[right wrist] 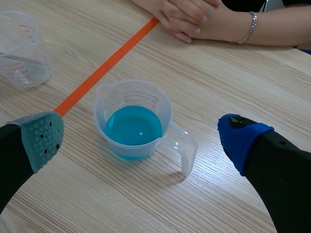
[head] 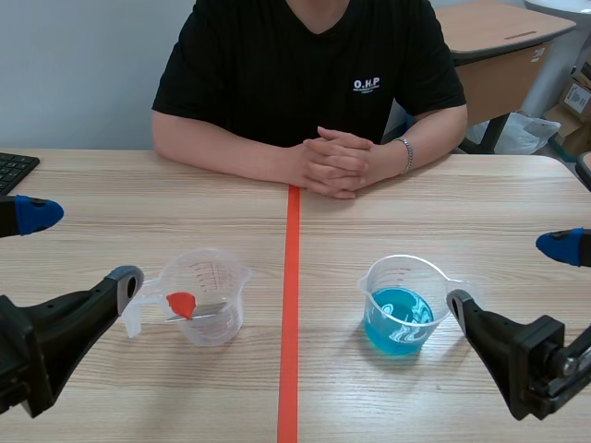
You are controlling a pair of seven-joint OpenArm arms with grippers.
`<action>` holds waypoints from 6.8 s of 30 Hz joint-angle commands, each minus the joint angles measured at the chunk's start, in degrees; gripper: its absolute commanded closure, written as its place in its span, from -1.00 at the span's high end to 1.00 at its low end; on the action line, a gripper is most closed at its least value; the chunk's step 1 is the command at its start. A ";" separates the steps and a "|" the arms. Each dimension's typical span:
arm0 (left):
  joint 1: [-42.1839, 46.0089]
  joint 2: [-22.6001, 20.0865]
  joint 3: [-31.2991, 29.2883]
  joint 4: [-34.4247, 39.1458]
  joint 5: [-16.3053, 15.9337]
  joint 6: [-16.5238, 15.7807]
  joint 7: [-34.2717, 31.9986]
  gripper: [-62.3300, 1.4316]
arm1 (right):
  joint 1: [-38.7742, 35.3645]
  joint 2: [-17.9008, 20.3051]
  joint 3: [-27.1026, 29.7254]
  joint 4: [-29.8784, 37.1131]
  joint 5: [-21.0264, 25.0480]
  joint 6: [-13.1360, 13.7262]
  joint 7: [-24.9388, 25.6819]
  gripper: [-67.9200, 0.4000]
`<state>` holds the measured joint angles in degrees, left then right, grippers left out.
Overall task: Do the redox reaction experiment.
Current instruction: 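Lift the metal plate out of the left beaker, then move the plate over the blue solution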
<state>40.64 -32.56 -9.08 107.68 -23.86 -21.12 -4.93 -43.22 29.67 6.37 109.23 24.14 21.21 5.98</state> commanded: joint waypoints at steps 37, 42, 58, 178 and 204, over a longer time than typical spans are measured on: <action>26.95 8.26 -12.44 -26.01 -0.61 6.84 -6.62 1.00 | 0.22 0.35 0.70 0.96 -1.70 1.33 2.80 1.00; 26.77 9.03 -8.92 -29.33 -0.66 6.86 -10.64 1.00 | 0.24 0.94 0.70 0.96 -1.75 2.45 5.53 1.00; 18.80 9.05 1.42 -36.57 -0.81 6.86 -10.73 1.00 | 6.29 8.63 -6.34 0.96 -6.40 5.64 11.34 1.00; 18.38 9.01 1.40 -36.92 -0.59 6.82 -10.27 -0.80 | 39.69 8.61 -29.20 10.58 -7.50 6.34 -2.01 -0.94; 18.38 9.03 1.40 -36.92 -0.57 6.82 -10.25 -0.80 | 14.32 10.97 7.54 11.28 -0.94 19.58 3.50 -0.94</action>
<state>58.43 -23.35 -7.51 69.89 -24.14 -13.96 -14.81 -29.12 39.86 13.34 119.15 22.48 41.19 7.92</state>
